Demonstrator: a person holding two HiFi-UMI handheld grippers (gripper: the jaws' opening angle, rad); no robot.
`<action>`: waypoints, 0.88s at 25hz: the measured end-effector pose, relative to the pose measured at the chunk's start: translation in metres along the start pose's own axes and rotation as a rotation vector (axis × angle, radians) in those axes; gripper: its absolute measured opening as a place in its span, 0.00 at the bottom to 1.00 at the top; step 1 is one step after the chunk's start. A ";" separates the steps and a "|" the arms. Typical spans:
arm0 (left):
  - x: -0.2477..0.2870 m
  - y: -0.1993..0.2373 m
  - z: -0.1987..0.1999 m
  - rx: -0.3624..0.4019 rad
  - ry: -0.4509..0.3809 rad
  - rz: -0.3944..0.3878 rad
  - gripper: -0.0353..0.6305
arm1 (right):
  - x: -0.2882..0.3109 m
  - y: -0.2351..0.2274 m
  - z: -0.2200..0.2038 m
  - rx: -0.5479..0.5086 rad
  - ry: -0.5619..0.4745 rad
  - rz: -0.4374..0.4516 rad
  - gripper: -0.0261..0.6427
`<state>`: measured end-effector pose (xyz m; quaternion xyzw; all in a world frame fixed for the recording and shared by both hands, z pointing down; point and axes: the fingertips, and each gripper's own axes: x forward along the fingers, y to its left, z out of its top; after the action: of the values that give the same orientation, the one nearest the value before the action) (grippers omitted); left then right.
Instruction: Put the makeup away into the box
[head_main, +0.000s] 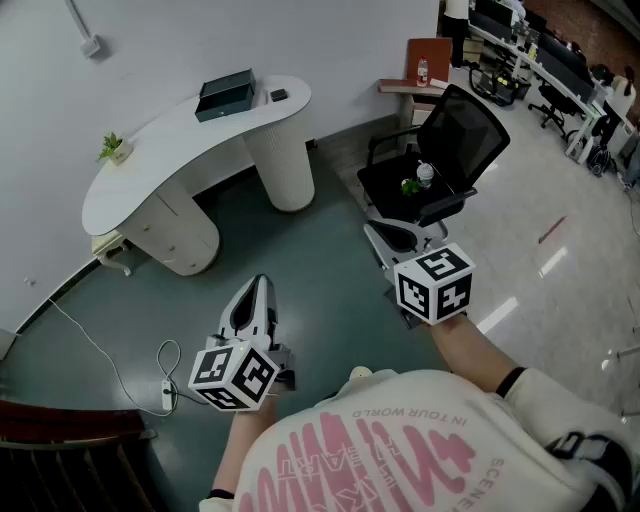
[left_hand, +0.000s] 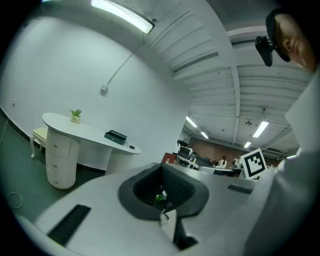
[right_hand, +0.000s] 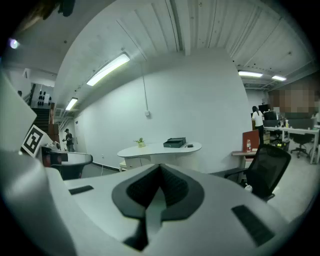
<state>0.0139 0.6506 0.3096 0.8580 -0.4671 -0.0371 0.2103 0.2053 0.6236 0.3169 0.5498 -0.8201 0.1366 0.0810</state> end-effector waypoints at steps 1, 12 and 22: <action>0.006 0.004 0.002 -0.005 -0.007 -0.004 0.06 | 0.005 -0.003 0.002 -0.002 -0.005 -0.006 0.04; 0.045 0.041 -0.006 -0.072 0.024 -0.011 0.06 | 0.050 -0.014 -0.011 0.081 0.038 0.002 0.04; 0.121 0.090 0.001 -0.103 0.075 -0.035 0.06 | 0.120 -0.036 -0.012 0.160 0.067 -0.006 0.04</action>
<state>0.0108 0.5085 0.3609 0.8549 -0.4412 -0.0327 0.2709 0.1927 0.5089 0.3671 0.5521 -0.8017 0.2197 0.0647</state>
